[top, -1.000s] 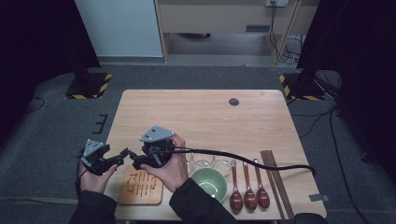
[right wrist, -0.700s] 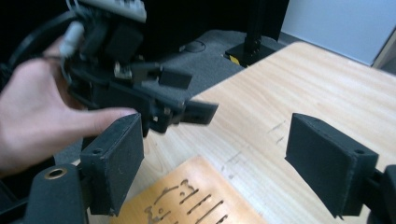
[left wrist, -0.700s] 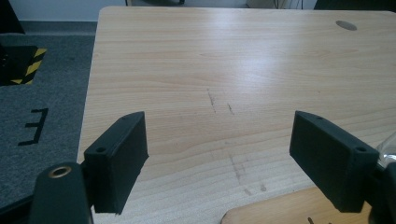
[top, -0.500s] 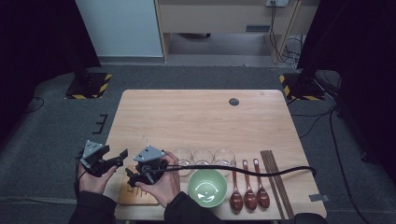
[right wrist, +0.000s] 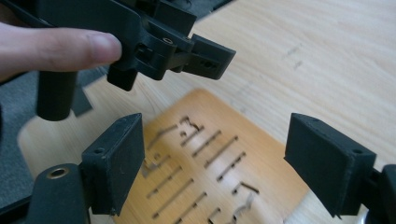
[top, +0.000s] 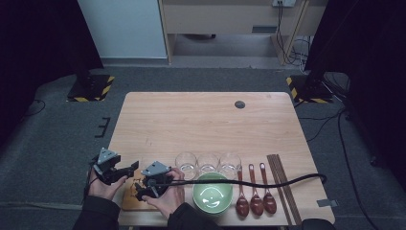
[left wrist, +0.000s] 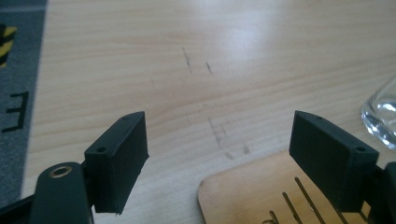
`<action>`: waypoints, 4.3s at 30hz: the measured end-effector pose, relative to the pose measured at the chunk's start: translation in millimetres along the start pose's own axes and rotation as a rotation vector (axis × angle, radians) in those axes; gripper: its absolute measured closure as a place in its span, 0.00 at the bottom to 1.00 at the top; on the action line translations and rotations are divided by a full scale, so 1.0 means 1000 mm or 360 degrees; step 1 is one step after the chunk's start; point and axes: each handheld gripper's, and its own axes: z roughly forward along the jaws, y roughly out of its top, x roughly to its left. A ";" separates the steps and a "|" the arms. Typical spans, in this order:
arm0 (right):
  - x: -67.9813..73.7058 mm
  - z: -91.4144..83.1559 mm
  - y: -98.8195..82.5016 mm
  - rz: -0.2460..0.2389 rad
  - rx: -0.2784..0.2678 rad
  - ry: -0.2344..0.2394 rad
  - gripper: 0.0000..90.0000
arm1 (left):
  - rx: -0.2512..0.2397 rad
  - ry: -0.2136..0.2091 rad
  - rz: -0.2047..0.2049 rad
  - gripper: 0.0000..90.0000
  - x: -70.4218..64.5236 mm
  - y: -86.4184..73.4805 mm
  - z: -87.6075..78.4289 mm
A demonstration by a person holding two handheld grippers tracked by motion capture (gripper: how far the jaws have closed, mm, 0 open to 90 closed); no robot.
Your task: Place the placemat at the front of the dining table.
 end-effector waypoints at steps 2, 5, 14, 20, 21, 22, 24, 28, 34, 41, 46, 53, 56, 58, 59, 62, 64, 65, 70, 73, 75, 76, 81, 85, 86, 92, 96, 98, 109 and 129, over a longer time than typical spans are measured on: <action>-0.001 0.004 -0.008 0.0007 0.0045 -0.0009 0.21 | 0.0075 -0.0025 0.0023 0.20 -0.004 -0.003 0.006; -0.001 0.009 -0.016 0.0001 0.0101 -0.0026 0.20 | 0.0123 -0.0035 0.0041 0.20 -0.007 -0.005 0.010; 0.001 0.019 -0.028 -0.0022 0.0168 -0.0073 0.19 | 0.0200 -0.0028 0.0083 0.19 -0.010 -0.008 0.019; 0.001 0.023 -0.034 -0.0021 0.0213 -0.0102 0.18 | 0.0246 -0.0050 0.0094 0.17 -0.012 -0.009 0.025; 0.002 0.024 -0.036 -0.0017 0.0226 -0.0119 0.18 | 0.0254 -0.0050 0.0097 0.16 -0.012 -0.009 0.026; 0.002 0.024 -0.036 -0.0017 0.0226 -0.0119 0.18 | 0.0259 -0.0049 0.0100 0.16 -0.013 -0.009 0.026; 0.001 0.024 -0.037 -0.0014 0.0239 -0.0134 0.18 | 0.0275 -0.0054 0.0103 0.16 -0.014 -0.009 0.027; 0.002 0.025 -0.038 -0.0003 0.0250 -0.0137 0.18 | 0.0318 -0.0043 0.0113 0.15 -0.015 -0.010 0.029; 0.002 0.027 -0.042 -0.0002 0.0256 -0.0147 0.18 | 0.0342 -0.0043 0.0119 0.12 -0.016 -0.011 0.031; 0.003 0.027 -0.043 -0.0006 0.0247 -0.0170 0.16 | 0.0364 -0.0048 0.0104 0.08 -0.017 -0.012 0.033; 0.002 0.028 -0.044 0.0004 0.0255 -0.0195 0.14 | 0.0353 -0.0053 0.0080 0.07 -0.016 -0.014 0.034; 0.002 0.028 -0.043 0.0035 0.0271 -0.0189 0.14 | 0.0351 -0.0060 0.0043 0.07 -0.014 -0.015 0.034; 0.003 0.028 -0.043 0.0053 0.0284 -0.0189 0.14 | 0.0347 -0.0061 0.0033 0.06 -0.014 -0.016 0.034; 0.003 0.028 -0.043 0.0063 0.0289 -0.0192 0.13 | 0.0346 -0.0060 0.0025 0.06 -0.014 -0.016 0.034; 0.003 0.029 -0.043 0.0070 0.0289 -0.0193 0.13 | 0.0347 -0.0060 0.0025 0.06 -0.014 -0.016 0.034; 0.003 0.029 -0.043 0.0087 0.0291 -0.0193 0.11 | 0.0355 -0.0062 0.0025 0.07 -0.014 -0.016 0.033; 0.003 0.030 -0.044 0.0100 0.0283 -0.0194 0.11 | 0.0373 -0.0068 0.0013 0.08 -0.014 -0.017 0.031; 0.003 0.031 -0.044 0.0104 0.0281 -0.0194 0.11 | 0.0381 -0.0072 0.0004 0.08 -0.014 -0.017 0.031; 0.003 0.032 -0.045 0.0111 0.0265 -0.0196 0.10 | 0.0389 -0.0065 -0.0007 0.06 -0.014 -0.018 0.030; 0.003 0.032 -0.045 0.0111 0.0261 -0.0196 0.10 | 0.0386 -0.0091 0.0015 0.06 -0.012 -0.017 0.031; 0.003 0.032 -0.044 0.0114 0.0266 -0.0194 0.10 | 0.0381 -0.0120 0.0034 0.07 -0.010 -0.017 0.032; 0.003 0.032 -0.044 0.0115 0.0266 -0.0195 0.10 | 0.0379 -0.0129 0.0046 0.06 -0.010 -0.016 0.033; 0.002 0.032 -0.044 0.0105 0.0272 -0.0196 0.10 | 0.0370 -0.0171 0.0073 0.12 -0.011 -0.015 0.032; 0.002 0.032 -0.043 0.0112 0.0279 -0.0199 0.10 | 0.0385 -0.0158 0.0071 0.15 -0.012 -0.014 0.032; 0.002 0.032 -0.043 0.0113 0.0280 -0.0198 0.10 | 0.0385 -0.0155 0.0069 0.15 -0.012 -0.014 0.033; 0.002 0.032 -0.042 0.0113 0.0295 -0.0195 0.10 | 0.0386 -0.0154 0.0058 0.16 -0.012 -0.014 0.033; 0.002 0.033 -0.041 0.0129 0.0301 -0.0196 0.10 | 0.0392 -0.0149 0.0058 0.16 -0.012 -0.013 0.032; 0.001 0.033 -0.041 0.0128 0.0305 -0.0197 0.11 | 0.0403 -0.0142 0.0053 0.16 -0.012 -0.013 0.032; -0.001 0.032 -0.037 0.0141 0.0337 -0.0193 0.16 | 0.0436 -0.0101 -0.0007 0.17 -0.013 -0.012 0.030; 0.001 0.038 -0.040 0.0245 0.0360 -0.0217 0.05 | 0.0413 -0.0101 0.0001 0.17 -0.015 -0.013 0.030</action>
